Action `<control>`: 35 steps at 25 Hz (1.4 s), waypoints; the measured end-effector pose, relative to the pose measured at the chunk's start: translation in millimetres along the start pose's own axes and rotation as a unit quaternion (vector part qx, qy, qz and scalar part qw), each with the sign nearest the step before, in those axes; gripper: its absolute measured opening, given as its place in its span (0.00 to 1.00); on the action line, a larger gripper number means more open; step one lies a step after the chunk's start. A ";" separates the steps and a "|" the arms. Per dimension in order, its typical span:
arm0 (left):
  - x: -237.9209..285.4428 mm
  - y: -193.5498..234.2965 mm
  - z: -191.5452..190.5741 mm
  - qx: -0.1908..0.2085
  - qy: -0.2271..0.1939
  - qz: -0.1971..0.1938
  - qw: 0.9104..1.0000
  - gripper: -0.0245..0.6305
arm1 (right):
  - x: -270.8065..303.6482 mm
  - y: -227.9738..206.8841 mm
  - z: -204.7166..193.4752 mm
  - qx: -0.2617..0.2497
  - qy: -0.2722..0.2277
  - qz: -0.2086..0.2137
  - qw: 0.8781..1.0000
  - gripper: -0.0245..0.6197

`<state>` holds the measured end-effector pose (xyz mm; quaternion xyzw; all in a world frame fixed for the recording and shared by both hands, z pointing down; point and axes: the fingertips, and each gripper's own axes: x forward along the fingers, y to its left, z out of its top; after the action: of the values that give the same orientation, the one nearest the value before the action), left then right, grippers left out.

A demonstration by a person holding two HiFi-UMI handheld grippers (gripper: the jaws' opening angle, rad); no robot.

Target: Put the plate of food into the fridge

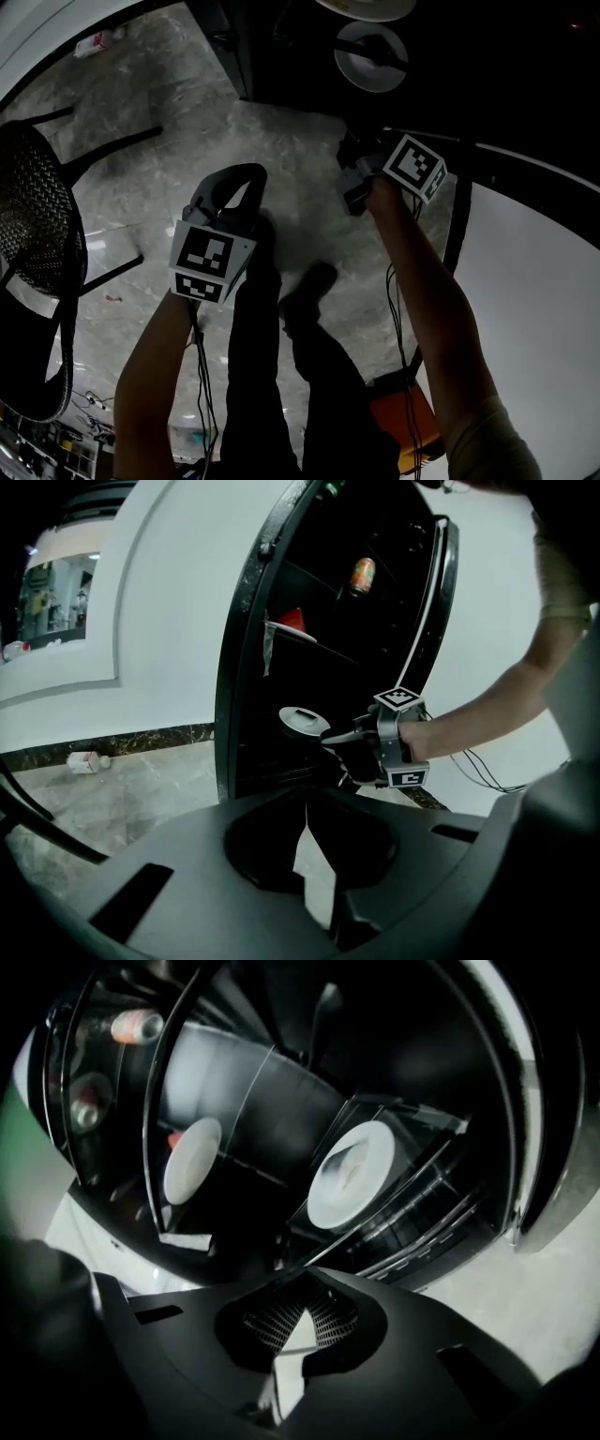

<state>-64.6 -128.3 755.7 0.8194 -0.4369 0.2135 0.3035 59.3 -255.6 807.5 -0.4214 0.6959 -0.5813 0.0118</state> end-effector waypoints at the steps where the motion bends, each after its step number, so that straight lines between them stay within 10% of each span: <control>1: -0.9 1.0 1.3 0.000 -0.001 0.002 1.000 0.05 | 0.4 2.3 -3.1 -0.006 0.008 0.000 1.000 0.07; 20: -12.4 6.6 28.7 0.002 -0.015 0.018 1.000 0.05 | 1.3 25.9 4.9 -0.099 0.066 -0.032 0.992 0.07; 35: -43.3 18.2 60.5 -0.030 -0.018 0.021 0.999 0.05 | -20.8 94.5 -26.9 -0.323 0.162 -0.093 0.928 0.07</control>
<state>-97.7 -152.1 690.9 0.8044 -0.4655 0.1923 0.3152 4.9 -224.6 729.0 -0.3658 0.7960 -0.3836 -0.2923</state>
